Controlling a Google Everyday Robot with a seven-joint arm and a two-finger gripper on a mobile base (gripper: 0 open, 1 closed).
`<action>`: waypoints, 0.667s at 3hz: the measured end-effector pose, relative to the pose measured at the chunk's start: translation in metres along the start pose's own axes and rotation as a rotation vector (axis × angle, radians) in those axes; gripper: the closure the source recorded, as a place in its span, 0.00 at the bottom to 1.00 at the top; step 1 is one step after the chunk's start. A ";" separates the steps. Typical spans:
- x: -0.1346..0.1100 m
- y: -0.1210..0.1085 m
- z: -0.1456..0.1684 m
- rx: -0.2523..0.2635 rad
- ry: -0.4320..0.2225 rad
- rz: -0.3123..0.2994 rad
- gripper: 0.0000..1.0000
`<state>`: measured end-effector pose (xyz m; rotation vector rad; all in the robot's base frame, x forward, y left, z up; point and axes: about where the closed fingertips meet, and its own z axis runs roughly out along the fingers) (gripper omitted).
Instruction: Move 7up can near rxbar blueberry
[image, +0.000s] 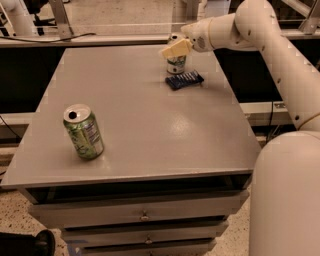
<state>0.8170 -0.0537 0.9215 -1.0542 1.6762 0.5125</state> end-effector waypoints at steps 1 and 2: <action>-0.011 0.013 -0.010 -0.015 -0.052 -0.004 0.00; -0.007 0.018 -0.035 -0.003 -0.084 -0.008 0.00</action>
Offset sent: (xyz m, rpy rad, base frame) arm -0.0598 -0.0529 0.0205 0.0885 -0.0820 -0.0066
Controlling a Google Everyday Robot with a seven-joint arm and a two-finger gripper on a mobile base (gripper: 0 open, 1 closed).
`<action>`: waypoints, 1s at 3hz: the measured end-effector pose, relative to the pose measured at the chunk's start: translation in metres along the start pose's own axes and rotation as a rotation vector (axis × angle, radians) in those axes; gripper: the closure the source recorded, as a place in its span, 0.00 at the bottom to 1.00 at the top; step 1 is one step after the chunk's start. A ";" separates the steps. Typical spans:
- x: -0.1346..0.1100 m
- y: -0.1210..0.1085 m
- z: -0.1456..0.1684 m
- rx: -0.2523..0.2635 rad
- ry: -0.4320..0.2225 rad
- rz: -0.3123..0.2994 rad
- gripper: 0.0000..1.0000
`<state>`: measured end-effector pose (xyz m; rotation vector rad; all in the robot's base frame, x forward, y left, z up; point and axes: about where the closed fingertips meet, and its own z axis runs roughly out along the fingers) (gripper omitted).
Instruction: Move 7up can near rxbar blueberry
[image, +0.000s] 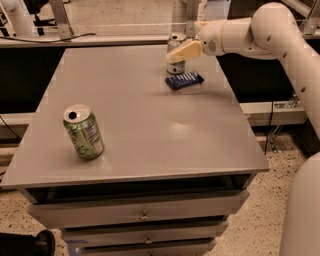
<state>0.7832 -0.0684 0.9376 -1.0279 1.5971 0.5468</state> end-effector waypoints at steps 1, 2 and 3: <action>0.024 0.002 -0.042 0.019 -0.041 0.004 0.00; 0.058 0.001 -0.102 0.056 -0.078 -0.001 0.00; 0.065 -0.004 -0.121 0.083 -0.076 -0.006 0.00</action>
Offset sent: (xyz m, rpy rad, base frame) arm -0.1028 -0.1909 -0.0431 0.0925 -0.1118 -0.0957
